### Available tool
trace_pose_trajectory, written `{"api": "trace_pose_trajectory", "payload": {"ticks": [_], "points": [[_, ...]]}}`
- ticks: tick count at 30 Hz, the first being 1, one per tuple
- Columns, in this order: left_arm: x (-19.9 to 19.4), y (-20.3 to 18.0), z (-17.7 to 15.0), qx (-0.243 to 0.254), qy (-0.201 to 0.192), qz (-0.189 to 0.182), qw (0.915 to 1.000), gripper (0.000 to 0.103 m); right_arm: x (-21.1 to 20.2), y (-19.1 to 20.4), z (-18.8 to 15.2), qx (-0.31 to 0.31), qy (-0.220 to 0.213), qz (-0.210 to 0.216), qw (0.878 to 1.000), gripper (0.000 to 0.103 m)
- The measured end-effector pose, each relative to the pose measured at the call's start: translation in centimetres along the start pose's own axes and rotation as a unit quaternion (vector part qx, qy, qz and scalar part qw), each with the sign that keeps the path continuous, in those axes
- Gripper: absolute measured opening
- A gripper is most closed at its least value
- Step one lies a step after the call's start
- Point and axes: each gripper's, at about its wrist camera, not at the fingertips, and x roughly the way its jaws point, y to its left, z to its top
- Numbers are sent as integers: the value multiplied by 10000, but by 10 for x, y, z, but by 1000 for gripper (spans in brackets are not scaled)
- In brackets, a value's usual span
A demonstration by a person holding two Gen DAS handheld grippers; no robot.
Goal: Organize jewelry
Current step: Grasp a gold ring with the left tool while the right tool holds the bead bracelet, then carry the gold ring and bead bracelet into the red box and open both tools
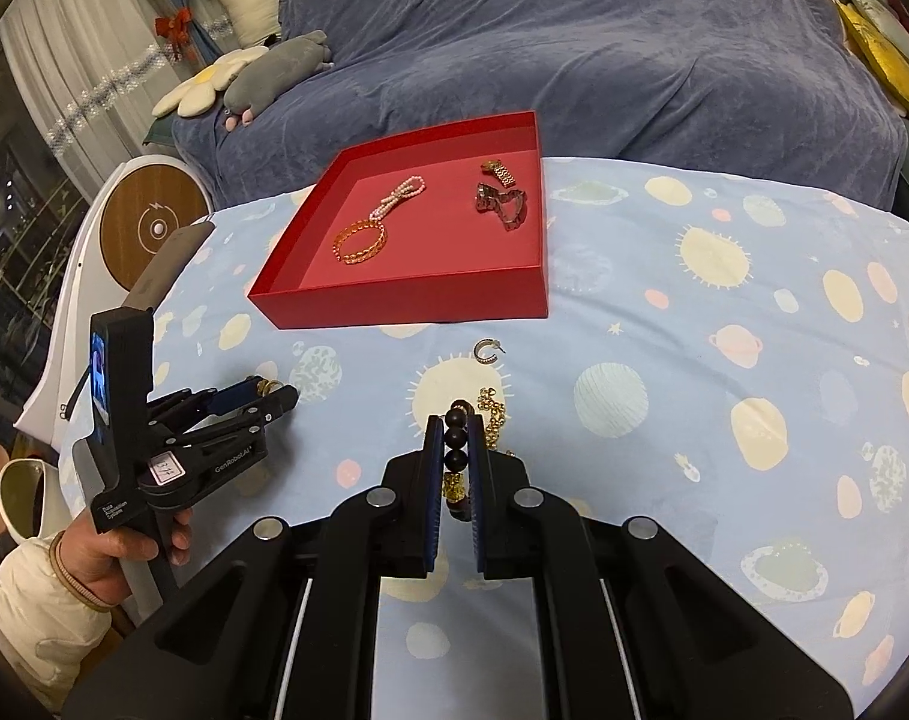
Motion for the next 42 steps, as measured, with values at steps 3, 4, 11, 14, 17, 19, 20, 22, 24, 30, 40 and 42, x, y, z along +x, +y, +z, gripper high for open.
{"api": "trace_pose_trajectory", "payload": {"ticks": [3, 4, 11, 14, 17, 19, 20, 22, 24, 30, 40, 42], "points": [[0, -3, -1, 71, -14, 26, 10000, 19, 1, 3, 1, -17, 8, 20, 10000, 7], [0, -3, -1, 84, -14, 25, 10000, 19, 1, 4, 1, -26, 6, 30, 10000, 7], [-4, -7, -1, 95, -1, -113, 9999, 19, 0, 10, 4, -38, -16, 86, 10000, 7], [-11, -8, 1, 42, -55, -214, 9997, 19, -2, 14, 7, -42, -63, 120, 9999, 7], [-20, -10, 4, 15, -159, -331, 9993, 19, -5, 19, 11, -46, -119, 172, 9998, 7], [-26, -12, 6, -2, -218, -384, 9990, 19, -6, 23, 13, -60, -150, 194, 9997, 7], [-29, -13, 7, -17, -241, -419, 9988, 19, -7, 25, 14, -64, -163, 202, 9996, 7], [-35, -13, 9, -61, -283, -502, 9983, 19, -8, 27, 17, -60, -200, 212, 9996, 7], [-40, -13, 11, -110, -340, -568, 9977, 19, -10, 30, 21, -46, -253, 230, 9994, 7], [-57, -11, 26, -291, -543, -682, 9958, 19, -15, 35, 39, 47, -440, 222, 9988, 7], [-73, -8, 79, -492, -859, -672, 9928, 19, -18, 33, 89, 418, -808, 295, 9954, 7], [-70, -3, 91, -634, -895, -731, 9913, 19, -12, 34, 99, 482, -823, 358, 9948, 7]]}}
